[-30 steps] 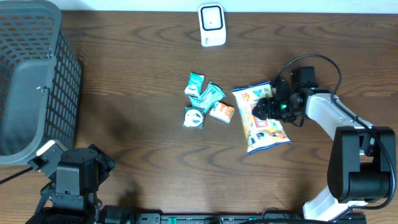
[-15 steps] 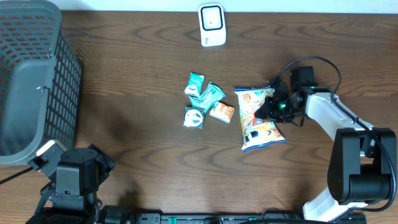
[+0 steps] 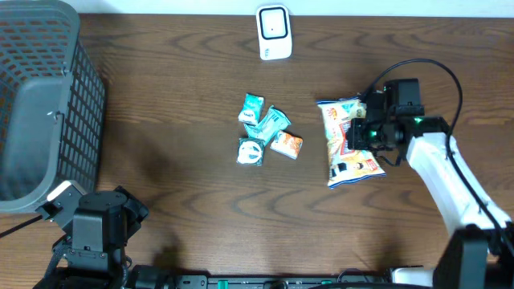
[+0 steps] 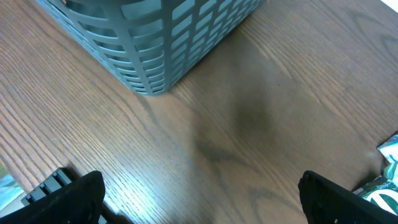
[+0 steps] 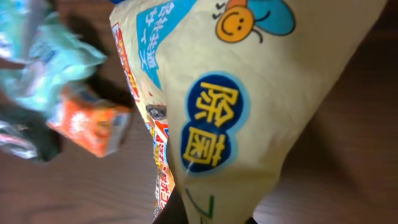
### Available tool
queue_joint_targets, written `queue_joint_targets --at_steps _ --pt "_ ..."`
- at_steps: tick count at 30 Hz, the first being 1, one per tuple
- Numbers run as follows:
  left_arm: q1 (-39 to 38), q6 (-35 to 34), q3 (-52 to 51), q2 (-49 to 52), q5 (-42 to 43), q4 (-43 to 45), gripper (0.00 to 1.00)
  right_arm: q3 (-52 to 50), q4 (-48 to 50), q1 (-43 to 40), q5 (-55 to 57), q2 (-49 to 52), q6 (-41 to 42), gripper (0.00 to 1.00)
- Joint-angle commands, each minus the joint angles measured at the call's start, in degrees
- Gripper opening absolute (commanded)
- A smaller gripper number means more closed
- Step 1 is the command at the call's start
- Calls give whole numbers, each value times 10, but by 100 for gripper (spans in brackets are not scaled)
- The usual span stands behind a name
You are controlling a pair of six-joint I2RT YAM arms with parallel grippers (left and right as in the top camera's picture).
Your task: Scan the item barcode
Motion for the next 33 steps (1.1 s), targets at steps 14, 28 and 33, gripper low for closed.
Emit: queue_joint_targets --at_steps 14,28,33 --pt "4 -8 0 -1 -10 -2 98 10 -70 180 600 -7 132 1" --pt "4 -8 0 -1 -10 -2 98 10 -40 284 441 74 132 6" --pt "4 -8 0 -1 -10 -2 98 25 -31 290 391 74 132 33"
